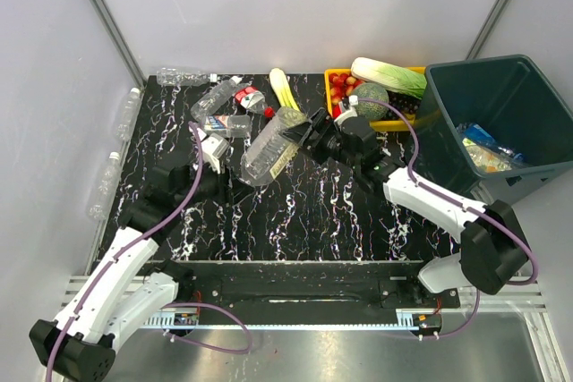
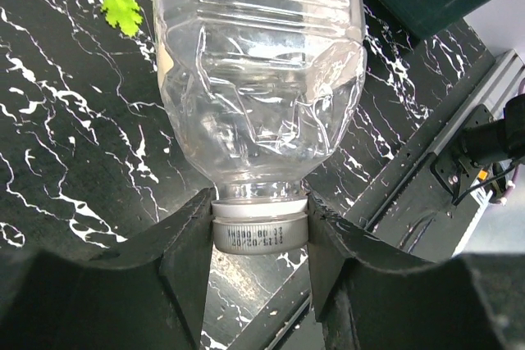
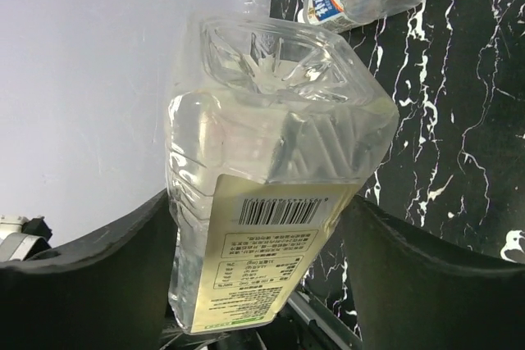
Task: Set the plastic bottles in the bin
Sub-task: Place the plastic bottle in the trash bin.
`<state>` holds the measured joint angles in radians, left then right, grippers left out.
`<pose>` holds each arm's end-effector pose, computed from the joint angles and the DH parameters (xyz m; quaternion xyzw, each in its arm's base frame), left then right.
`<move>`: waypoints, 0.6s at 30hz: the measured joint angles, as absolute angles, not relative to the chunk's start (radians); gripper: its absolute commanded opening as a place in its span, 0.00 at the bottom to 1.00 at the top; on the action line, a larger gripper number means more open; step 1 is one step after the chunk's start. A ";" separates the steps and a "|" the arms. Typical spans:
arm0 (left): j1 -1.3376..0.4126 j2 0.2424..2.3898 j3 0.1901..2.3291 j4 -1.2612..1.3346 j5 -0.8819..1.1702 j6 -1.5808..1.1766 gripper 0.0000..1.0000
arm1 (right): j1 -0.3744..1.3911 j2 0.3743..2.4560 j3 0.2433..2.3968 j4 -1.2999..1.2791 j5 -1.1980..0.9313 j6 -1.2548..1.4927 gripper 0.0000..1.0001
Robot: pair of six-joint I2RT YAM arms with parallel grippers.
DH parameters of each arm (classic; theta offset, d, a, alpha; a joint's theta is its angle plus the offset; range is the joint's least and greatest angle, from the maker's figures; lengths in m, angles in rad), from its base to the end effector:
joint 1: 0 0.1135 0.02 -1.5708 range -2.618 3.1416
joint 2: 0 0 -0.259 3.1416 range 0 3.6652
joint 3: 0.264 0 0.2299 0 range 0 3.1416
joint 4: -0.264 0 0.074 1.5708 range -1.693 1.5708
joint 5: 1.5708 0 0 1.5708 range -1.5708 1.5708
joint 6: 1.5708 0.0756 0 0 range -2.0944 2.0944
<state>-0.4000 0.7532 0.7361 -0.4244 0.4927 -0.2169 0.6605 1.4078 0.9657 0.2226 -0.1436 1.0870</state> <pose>0.1529 -0.1035 0.2868 0.2049 0.8039 -0.3538 0.4319 0.2693 0.2230 0.2959 0.1209 0.7702 0.5142 0.3575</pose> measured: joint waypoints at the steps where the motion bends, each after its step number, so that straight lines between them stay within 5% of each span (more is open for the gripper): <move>1: -0.400 0.752 0.736 -0.419 0.492 -0.217 0.05 | 0.662 1.408 0.960 0.239 -0.140 1.086 0.62; 5: -0.399 0.752 0.736 -0.406 0.482 -0.213 0.35 | 0.662 1.412 0.939 0.280 -0.124 1.090 0.48; 11: -0.400 0.720 0.736 -0.402 0.464 -0.216 0.96 | 0.667 1.396 0.891 0.382 -0.101 1.087 0.45; 18: -0.400 0.670 0.736 -0.411 0.405 -0.219 0.99 | 0.657 1.257 0.926 0.347 -0.010 0.882 0.46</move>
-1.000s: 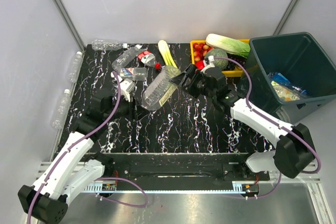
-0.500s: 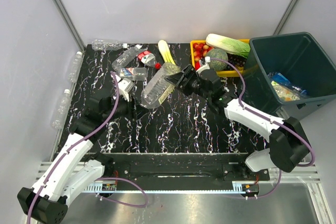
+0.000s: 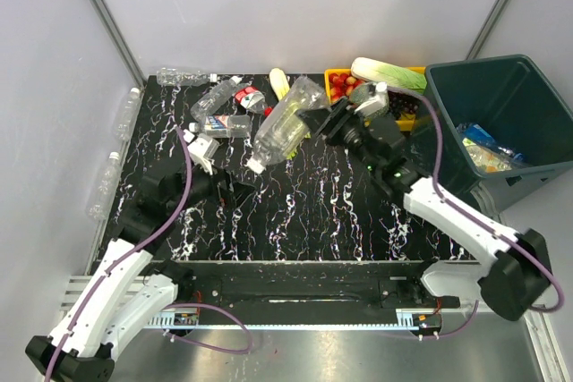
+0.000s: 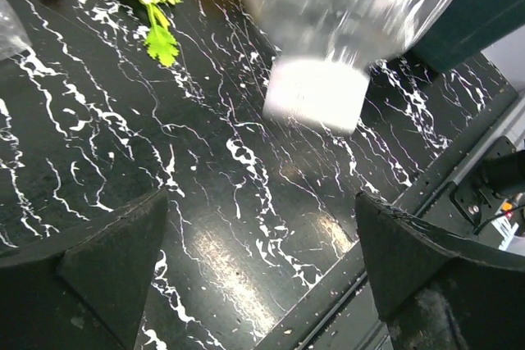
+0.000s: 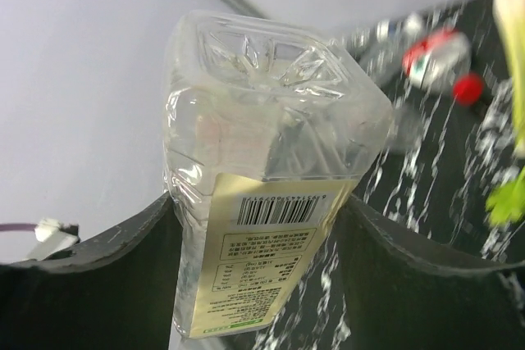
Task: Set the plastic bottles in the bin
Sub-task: Place the plastic bottle in the trash bin.
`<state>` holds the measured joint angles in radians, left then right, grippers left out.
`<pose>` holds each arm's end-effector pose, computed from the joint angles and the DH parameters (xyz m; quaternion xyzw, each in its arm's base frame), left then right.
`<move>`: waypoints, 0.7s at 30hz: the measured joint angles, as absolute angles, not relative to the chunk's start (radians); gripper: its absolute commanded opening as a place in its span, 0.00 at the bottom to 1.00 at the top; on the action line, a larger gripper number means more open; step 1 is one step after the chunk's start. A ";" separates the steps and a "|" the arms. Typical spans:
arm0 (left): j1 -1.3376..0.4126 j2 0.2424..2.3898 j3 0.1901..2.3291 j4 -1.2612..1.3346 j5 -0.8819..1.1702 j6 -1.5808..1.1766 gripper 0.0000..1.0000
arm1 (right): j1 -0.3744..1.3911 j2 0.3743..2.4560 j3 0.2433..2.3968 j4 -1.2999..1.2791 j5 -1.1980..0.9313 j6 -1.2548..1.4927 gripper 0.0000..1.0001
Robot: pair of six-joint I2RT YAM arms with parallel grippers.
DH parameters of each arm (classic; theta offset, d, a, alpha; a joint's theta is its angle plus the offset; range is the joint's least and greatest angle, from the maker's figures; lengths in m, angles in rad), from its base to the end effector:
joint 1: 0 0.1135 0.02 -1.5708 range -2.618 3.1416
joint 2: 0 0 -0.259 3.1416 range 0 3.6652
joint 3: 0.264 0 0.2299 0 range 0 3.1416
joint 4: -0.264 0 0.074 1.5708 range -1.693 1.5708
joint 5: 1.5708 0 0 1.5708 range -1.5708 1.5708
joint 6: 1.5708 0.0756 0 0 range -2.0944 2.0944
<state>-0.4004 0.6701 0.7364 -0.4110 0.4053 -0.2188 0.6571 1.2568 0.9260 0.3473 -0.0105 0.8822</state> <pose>0.1445 -0.0935 0.3004 0.1880 0.7874 -0.3285 0.4866 0.2521 0.1955 0.3470 0.0750 0.6972 0.4987 0.5094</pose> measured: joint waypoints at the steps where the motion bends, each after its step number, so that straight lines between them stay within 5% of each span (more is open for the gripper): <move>1: -0.400 0.664 0.736 -0.413 0.394 -0.218 0.99 | 0.649 1.229 0.947 0.332 0.009 0.834 0.46; 11: -0.400 0.628 0.736 -0.428 0.270 -0.218 0.99 | 0.490 1.012 1.111 0.173 0.234 0.458 0.45; 21: -0.400 0.628 0.736 -0.442 0.243 -0.218 0.99 | 0.377 1.013 1.386 0.081 0.544 -0.004 0.46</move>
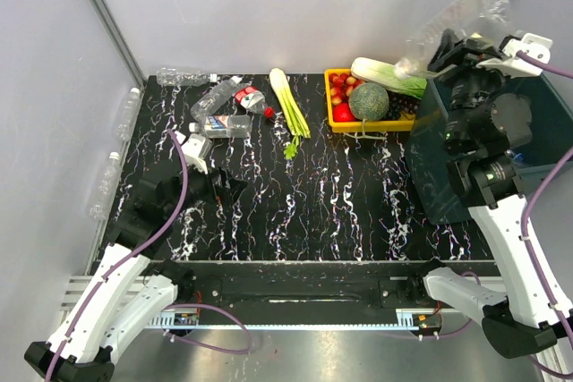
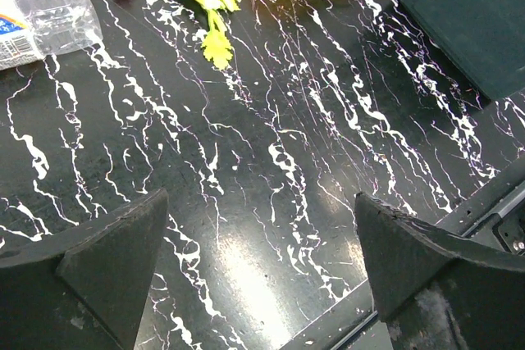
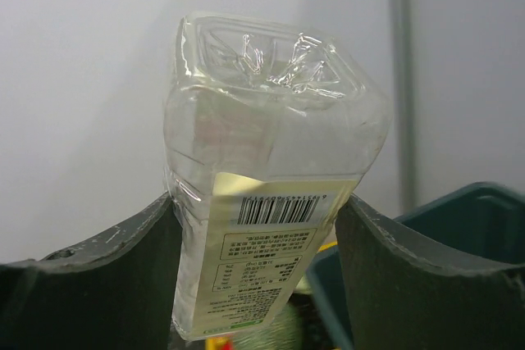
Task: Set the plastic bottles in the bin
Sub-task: Place the plastic bottle in the trash bin.
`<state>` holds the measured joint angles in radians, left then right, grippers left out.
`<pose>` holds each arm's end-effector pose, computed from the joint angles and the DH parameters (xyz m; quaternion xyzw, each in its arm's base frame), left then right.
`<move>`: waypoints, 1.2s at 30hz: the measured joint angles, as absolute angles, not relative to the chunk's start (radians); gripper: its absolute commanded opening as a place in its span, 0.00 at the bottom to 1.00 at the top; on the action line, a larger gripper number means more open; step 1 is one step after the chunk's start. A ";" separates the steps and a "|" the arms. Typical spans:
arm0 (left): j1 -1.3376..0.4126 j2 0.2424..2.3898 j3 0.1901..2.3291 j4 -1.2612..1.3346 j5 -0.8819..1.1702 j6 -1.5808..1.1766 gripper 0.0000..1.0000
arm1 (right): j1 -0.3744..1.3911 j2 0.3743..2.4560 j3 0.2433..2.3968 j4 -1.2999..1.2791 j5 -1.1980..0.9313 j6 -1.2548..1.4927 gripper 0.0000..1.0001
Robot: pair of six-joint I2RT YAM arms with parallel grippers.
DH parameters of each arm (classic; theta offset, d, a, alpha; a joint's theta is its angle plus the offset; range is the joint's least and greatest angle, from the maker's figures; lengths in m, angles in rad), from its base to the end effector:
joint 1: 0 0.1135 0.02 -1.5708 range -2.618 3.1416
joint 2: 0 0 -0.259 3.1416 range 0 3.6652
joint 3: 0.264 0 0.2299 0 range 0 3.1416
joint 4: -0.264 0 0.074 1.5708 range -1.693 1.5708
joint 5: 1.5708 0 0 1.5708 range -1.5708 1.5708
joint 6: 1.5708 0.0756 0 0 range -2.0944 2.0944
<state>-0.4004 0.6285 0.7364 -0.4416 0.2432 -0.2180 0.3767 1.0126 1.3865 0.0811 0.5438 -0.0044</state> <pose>0.1439 -0.0807 0.3010 0.1437 0.7989 -0.2693 0.5182 0.1930 0.0343 0.5310 0.1271 0.5439 0.0115 0.8294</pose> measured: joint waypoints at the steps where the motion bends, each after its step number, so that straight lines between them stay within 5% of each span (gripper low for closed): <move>1: -0.400 0.628 0.736 -0.445 0.241 -0.218 0.99 | 0.369 1.015 1.404 0.078 0.573 -0.046 0.47; 11: -0.400 0.628 0.736 -0.456 0.221 -0.218 0.99 | 0.292 1.068 1.470 0.060 0.783 -0.449 0.57; 19: -0.400 0.628 0.736 -0.459 0.201 -0.218 0.99 | 0.241 1.093 1.445 0.003 0.846 -0.625 0.98; 36: -0.400 0.631 0.736 -0.473 0.142 -0.220 0.99 | 0.237 1.077 1.471 -0.318 0.789 -0.505 0.99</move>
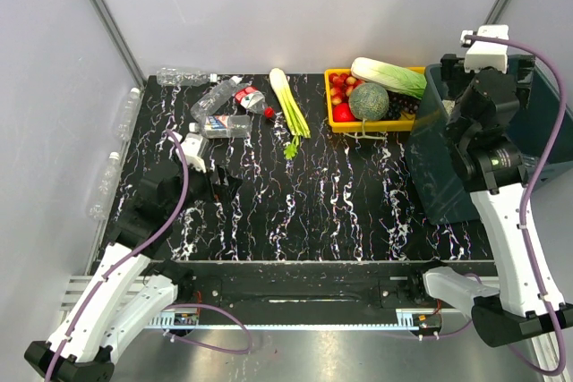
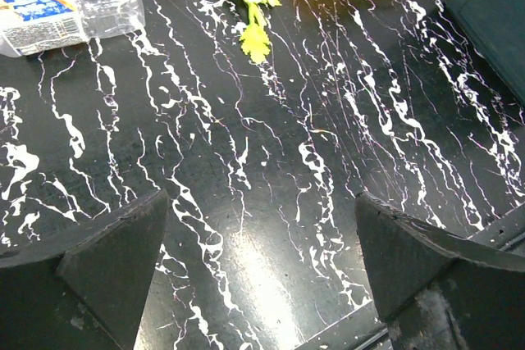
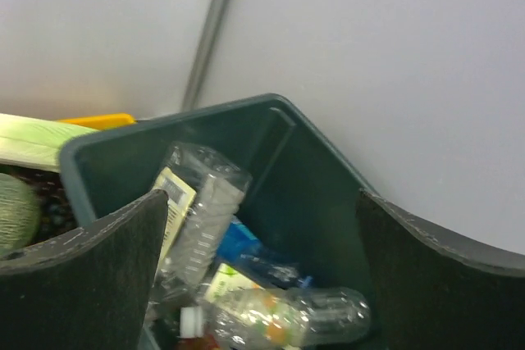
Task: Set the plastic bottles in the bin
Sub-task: Place the plastic bottle in the trash bin, then pick up the plastic bottle from the corner of the board.
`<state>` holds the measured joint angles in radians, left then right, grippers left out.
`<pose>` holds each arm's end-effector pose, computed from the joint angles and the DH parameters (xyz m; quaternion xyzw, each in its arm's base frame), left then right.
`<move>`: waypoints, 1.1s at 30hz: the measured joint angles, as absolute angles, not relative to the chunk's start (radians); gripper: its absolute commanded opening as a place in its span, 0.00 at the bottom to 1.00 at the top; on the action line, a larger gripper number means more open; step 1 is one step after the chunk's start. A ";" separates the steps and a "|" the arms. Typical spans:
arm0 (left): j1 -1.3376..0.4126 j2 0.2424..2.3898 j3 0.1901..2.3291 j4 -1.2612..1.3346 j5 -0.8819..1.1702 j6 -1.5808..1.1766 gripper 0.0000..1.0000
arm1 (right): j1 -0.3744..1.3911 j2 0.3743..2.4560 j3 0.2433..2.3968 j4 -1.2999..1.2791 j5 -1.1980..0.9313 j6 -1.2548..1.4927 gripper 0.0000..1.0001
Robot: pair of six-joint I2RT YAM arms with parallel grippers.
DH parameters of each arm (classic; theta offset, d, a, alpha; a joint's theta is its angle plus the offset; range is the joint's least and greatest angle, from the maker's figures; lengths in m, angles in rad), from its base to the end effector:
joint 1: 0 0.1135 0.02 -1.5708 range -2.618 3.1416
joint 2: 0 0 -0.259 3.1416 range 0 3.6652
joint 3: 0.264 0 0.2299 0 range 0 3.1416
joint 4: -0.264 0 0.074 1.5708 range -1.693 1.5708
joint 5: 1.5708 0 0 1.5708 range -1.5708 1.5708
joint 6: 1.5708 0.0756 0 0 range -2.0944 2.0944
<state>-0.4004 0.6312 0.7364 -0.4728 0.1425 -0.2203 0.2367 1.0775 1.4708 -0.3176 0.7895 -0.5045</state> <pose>0.1470 -0.0739 0.2958 0.1141 0.8154 -0.2283 0.5196 0.2131 -0.0038 0.4917 0.0356 0.6871 -0.3495 0.6360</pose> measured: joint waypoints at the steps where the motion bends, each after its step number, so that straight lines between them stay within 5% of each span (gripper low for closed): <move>1: -0.400 0.632 0.736 -0.473 0.136 -0.222 0.99 | 0.236 1.080 1.488 -0.347 0.766 -0.472 0.99; 13: -0.401 0.632 0.725 -0.487 -0.162 -0.332 0.99 | 0.236 1.094 1.695 -0.579 0.277 -0.012 0.99; 22: -0.355 0.825 0.807 -0.611 -0.378 -0.499 0.99 | 0.245 1.034 1.480 -0.607 0.004 0.173 0.99; 33: 0.007 0.815 0.815 -0.684 -0.464 -0.838 0.95 | 0.347 0.921 1.264 -0.543 -0.224 0.321 0.99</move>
